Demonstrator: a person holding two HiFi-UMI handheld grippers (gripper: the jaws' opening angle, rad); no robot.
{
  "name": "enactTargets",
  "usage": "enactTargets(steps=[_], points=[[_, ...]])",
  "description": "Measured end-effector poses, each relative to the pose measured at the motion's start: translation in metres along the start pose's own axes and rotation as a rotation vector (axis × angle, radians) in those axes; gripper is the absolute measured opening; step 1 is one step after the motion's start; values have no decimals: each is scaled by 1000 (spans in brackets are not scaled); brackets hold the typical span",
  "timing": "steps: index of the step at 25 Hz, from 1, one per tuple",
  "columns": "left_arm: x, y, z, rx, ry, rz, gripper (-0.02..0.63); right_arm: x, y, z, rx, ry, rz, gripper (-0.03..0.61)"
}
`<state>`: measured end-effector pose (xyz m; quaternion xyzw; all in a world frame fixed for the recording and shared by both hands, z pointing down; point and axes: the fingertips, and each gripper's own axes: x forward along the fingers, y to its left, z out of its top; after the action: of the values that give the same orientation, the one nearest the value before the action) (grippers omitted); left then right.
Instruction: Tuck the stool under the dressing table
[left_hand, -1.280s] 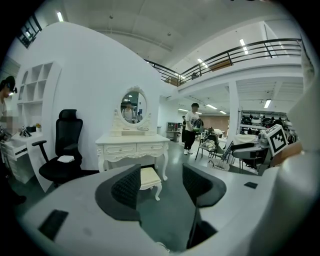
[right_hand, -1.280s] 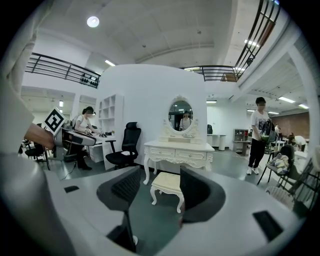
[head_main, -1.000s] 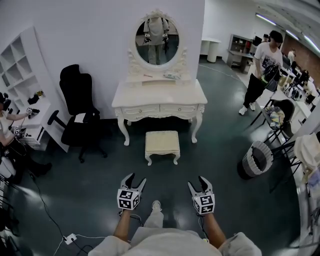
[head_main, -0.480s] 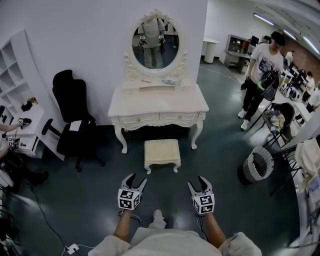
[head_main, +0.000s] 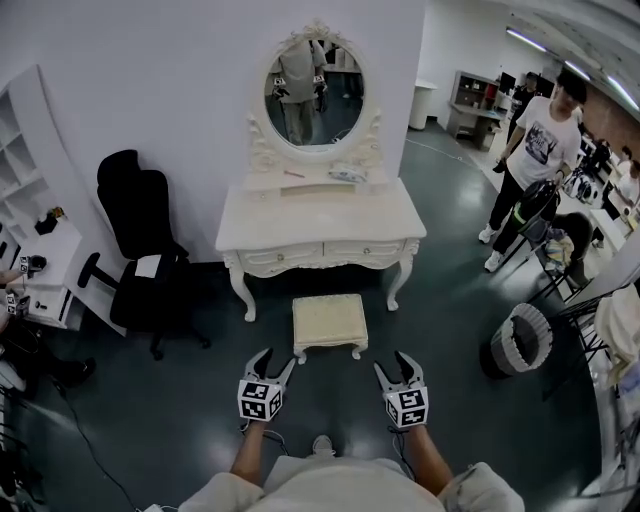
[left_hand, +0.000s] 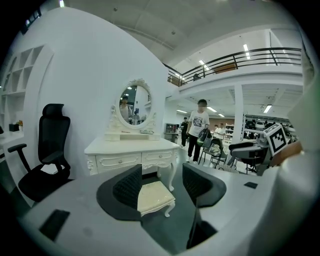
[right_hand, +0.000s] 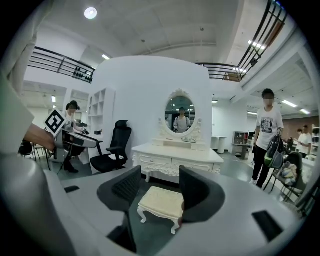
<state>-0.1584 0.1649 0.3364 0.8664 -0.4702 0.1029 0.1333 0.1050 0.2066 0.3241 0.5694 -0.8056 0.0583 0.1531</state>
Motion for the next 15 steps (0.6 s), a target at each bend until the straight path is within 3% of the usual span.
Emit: enactTargets(steps=[15], points=[[51, 39, 5, -7, 24, -20, 245, 63, -8, 14, 2, -7, -9, 225]])
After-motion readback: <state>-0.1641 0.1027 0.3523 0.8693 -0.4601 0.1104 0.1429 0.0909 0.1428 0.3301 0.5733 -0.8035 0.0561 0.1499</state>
